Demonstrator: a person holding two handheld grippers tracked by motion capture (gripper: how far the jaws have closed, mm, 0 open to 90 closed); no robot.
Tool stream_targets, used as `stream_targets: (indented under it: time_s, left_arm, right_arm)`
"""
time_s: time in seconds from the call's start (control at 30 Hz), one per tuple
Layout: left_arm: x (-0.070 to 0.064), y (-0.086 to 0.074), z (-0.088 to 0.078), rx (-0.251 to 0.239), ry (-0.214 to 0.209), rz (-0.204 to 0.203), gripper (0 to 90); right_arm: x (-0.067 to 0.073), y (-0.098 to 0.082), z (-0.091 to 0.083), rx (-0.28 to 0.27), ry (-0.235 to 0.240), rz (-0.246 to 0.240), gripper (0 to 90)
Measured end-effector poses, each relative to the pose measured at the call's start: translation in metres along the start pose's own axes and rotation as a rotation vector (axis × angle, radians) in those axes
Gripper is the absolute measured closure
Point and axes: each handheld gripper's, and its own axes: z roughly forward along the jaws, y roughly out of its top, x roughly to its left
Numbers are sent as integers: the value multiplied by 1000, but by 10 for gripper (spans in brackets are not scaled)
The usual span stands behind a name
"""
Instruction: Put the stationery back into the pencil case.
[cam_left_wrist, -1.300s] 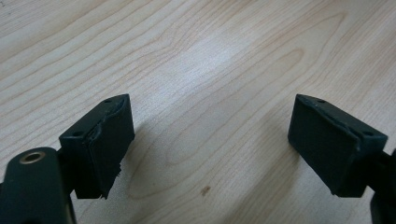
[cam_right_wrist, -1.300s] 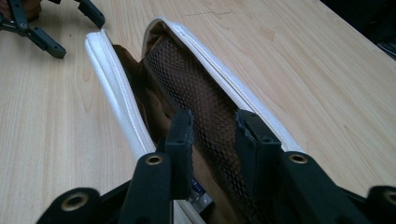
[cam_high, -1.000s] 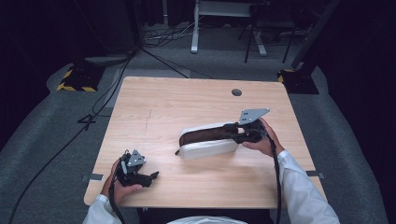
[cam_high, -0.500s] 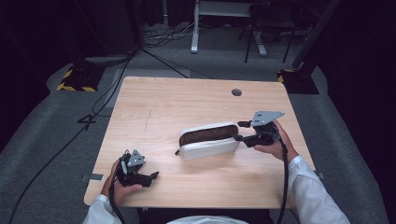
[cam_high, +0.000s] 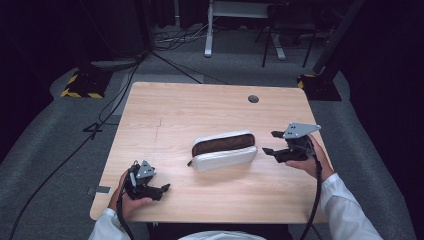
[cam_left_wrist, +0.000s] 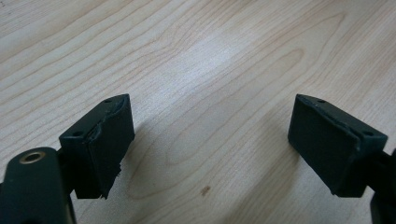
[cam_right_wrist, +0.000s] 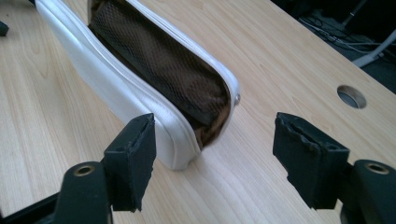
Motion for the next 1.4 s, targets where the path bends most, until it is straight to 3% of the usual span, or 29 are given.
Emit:
stream_targets:
  time_s: [0.13, 0.67, 0.93, 1.4]
  left_arm:
    - [0, 0, 0, 0, -1, -1, 149]
    - [0, 0, 0, -1, -1, -2, 149]
    - [0, 0, 0, 1, 3, 6, 149]
    - [0, 0, 0, 1, 2, 5, 149]
  right_arm:
    - [1, -10, -4, 29, -37, 6, 305]
    - [2, -61, -7, 106, -84, 65, 303]
    - [4, -86, -7, 150, -113, 72, 298]
    - [4, -127, -19, 159, -140, 145, 285]
